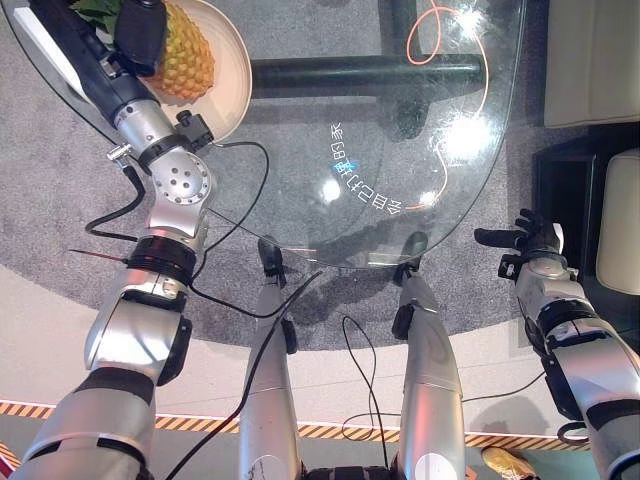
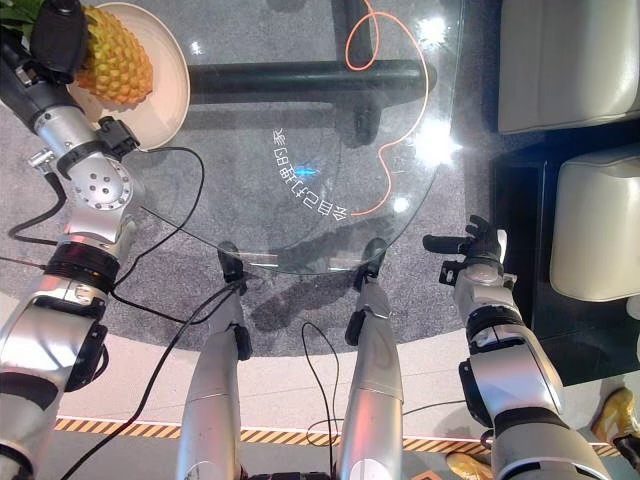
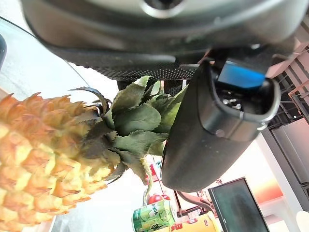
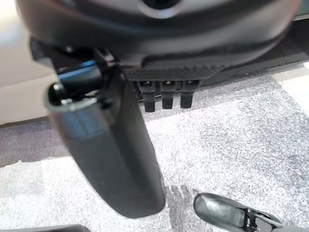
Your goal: Pick up the fruit to the plate
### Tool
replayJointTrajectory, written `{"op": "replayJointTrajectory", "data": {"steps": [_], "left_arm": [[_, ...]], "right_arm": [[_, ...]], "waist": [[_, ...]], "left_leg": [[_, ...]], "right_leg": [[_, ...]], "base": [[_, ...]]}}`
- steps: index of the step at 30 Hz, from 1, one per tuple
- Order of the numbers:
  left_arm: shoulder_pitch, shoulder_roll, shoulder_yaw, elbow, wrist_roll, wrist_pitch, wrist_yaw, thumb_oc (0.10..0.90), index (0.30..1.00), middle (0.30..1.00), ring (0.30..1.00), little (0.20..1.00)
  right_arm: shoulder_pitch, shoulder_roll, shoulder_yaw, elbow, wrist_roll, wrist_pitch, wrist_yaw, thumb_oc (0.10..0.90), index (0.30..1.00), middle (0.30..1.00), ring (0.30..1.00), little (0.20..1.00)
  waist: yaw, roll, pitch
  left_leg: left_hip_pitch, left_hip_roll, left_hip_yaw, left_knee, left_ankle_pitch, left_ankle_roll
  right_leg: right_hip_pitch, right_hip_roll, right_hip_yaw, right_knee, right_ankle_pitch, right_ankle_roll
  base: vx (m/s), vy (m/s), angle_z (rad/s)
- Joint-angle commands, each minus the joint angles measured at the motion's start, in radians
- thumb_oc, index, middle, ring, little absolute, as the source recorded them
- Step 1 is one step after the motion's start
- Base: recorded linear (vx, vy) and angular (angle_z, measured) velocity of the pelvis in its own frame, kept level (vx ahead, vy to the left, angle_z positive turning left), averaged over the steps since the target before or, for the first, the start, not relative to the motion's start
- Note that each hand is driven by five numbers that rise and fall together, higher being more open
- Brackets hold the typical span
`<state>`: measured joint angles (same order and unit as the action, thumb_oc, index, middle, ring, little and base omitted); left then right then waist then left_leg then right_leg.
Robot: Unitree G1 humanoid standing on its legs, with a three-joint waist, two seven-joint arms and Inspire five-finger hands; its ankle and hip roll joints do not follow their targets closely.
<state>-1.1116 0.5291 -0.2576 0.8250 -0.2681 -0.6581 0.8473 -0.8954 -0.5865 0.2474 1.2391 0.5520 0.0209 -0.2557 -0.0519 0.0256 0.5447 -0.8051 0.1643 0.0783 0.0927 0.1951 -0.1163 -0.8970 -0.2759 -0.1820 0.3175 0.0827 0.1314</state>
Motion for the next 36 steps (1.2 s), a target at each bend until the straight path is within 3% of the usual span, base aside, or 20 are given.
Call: {"op": "replayJointTrajectory", "data": {"steps": [1,7,10,11,36], "left_arm": [[-0.135,0.096,0.036,-0.045,0.025,-0.117,-0.003,0.394,0.552,0.552,0.552,0.494],[-0.109,0.080,0.042,-0.063,0.021,-0.122,-0.024,0.495,0.639,0.639,0.639,0.595],[-0.093,0.077,0.047,-0.070,0.016,-0.122,-0.029,0.668,0.787,0.787,0.787,0.768],[-0.082,0.074,0.050,-0.075,0.011,-0.119,-0.036,0.800,0.900,0.900,0.900,0.900],[0.031,0.064,0.090,-0.115,-0.022,-0.130,-0.112,0.800,0.900,0.900,0.900,0.900]], "right_arm": [[0.009,-0.025,0.016,0.033,0.008,-0.018,-0.028,0.800,0.900,0.900,0.900,0.900],[0.012,-0.016,0.012,0.033,0.013,-0.016,-0.037,0.800,0.900,0.900,0.900,0.900],[0.017,-0.016,0.008,0.034,0.011,-0.013,-0.035,0.800,0.900,0.900,0.900,0.900],[0.022,-0.011,0.005,0.038,0.007,-0.014,-0.037,0.800,0.900,0.900,0.900,0.900],[0.085,-0.011,-0.040,0.093,0.002,0.015,-0.020,0.800,0.900,0.900,0.900,0.900]], "waist": [[0.027,-0.028,-0.025],[0.033,-0.030,-0.025],[0.035,-0.032,-0.025],[0.037,-0.032,-0.025],[0.060,-0.043,-0.025]], "left_leg": [[-0.034,0.014,-0.011,0.123,-0.110,-0.056],[-0.033,0.012,-0.014,0.126,-0.113,-0.054],[-0.027,0.013,-0.015,0.126,-0.114,-0.055],[-0.020,0.013,-0.015,0.126,-0.115,-0.054],[0.124,0.027,0.001,0.119,-0.131,-0.050]], "right_leg": [[0.043,0.018,0.009,-0.048,-0.020,0.041],[0.045,0.018,0.007,-0.046,-0.020,0.042],[0.053,0.016,0.005,-0.047,-0.021,0.043],[0.060,0.015,0.003,-0.044,-0.022,0.043],[0.213,-0.005,-0.022,-0.063,-0.035,0.056]], "base": [[0.00,0.000,0.00],[0.00,0.000,0.00],[0.00,0.000,0.00],[0.00,0.000,0.00],[0.00,0.000,0.00]]}}
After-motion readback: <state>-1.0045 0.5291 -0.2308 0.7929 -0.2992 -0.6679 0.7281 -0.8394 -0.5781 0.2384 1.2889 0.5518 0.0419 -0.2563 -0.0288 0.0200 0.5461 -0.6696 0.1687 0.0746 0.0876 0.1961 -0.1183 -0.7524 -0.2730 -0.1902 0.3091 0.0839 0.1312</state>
